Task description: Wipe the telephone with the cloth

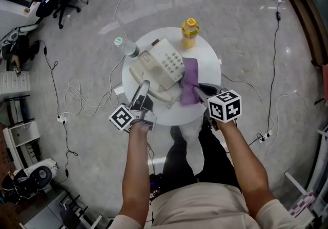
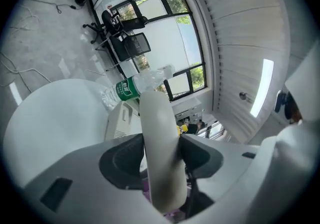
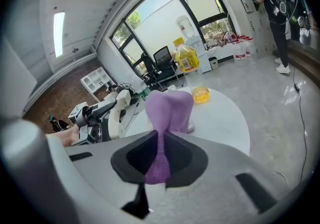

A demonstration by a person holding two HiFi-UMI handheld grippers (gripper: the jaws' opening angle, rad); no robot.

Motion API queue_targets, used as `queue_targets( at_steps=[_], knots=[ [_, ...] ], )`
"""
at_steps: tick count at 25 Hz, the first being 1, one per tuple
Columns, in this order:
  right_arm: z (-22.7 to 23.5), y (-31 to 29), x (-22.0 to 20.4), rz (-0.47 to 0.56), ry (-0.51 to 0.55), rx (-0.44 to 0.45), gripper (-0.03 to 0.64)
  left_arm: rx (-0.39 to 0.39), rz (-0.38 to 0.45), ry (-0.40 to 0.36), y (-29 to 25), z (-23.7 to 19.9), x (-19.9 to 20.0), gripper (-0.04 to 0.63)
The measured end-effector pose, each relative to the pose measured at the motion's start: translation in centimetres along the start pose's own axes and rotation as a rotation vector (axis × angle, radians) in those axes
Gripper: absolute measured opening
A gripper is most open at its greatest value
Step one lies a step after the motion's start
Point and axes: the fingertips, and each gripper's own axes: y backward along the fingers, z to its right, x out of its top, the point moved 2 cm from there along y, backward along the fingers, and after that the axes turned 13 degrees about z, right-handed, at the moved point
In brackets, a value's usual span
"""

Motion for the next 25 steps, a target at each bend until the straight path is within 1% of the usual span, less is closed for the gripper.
queue_targets(
  at_steps=[2, 5, 8, 11, 13, 14, 15, 18, 20, 23, 25],
  knots=[
    [-1.3, -0.4, 1.0, 0.025, 0.008, 0.038, 0.031, -0.047, 0.003, 0.069, 0.5, 0.8, 0.0, 0.222],
    [-3.5, -0.8, 2.8, 0.064, 0.025, 0.109, 0.031, -0.141, -0.002, 0.173, 1.1, 2.5, -0.5, 0.222],
    [-6.0, -1.2, 4.1, 0.076, 0.042, 0.203, 0.031, -0.216, -0.029, 0.24, 1.5, 4.2, -1.1, 0.221],
    [-8.9, -1.9, 4.5, 0.066, 0.067, 0.308, 0.031, -0.286, -0.102, 0.26, 1.5, 6.0, -2.7, 0.219],
    [-10.4, -2.3, 4.5, 0.075, 0.067, 0.344, 0.031, -0.326, -0.16, 0.253, 1.6, 7.2, -4.0, 0.218],
    [-10.8, -2.5, 4.7, 0.093, 0.045, 0.351, 0.031, -0.339, -0.172, 0.259, 1.7, 7.7, -4.4, 0.218],
    [-11.0, -2.5, 5.0, 0.117, 0.006, 0.355, 0.031, -0.346, -0.168, 0.275, 1.7, 8.1, -4.6, 0.218],
    [-11.7, -2.3, 5.6, 0.162, -0.109, 0.392, 0.029, -0.343, -0.113, 0.341, 1.7, 8.3, -4.0, 0.216],
    [-12.8, -2.0, 5.3, 0.138, -0.136, 0.449, 0.029, -0.329, -0.076, 0.374, 1.6, 7.9, -3.4, 0.215],
    [-14.3, -1.2, 3.9, 0.055, -0.152, 0.542, 0.028, -0.332, -0.01, 0.44, 1.5, 7.3, -2.2, 0.213],
    [-14.3, -0.8, 3.1, 0.026, -0.15, 0.55, 0.029, -0.336, 0.003, 0.438, 1.4, 7.2, -1.7, 0.212]
  ],
)
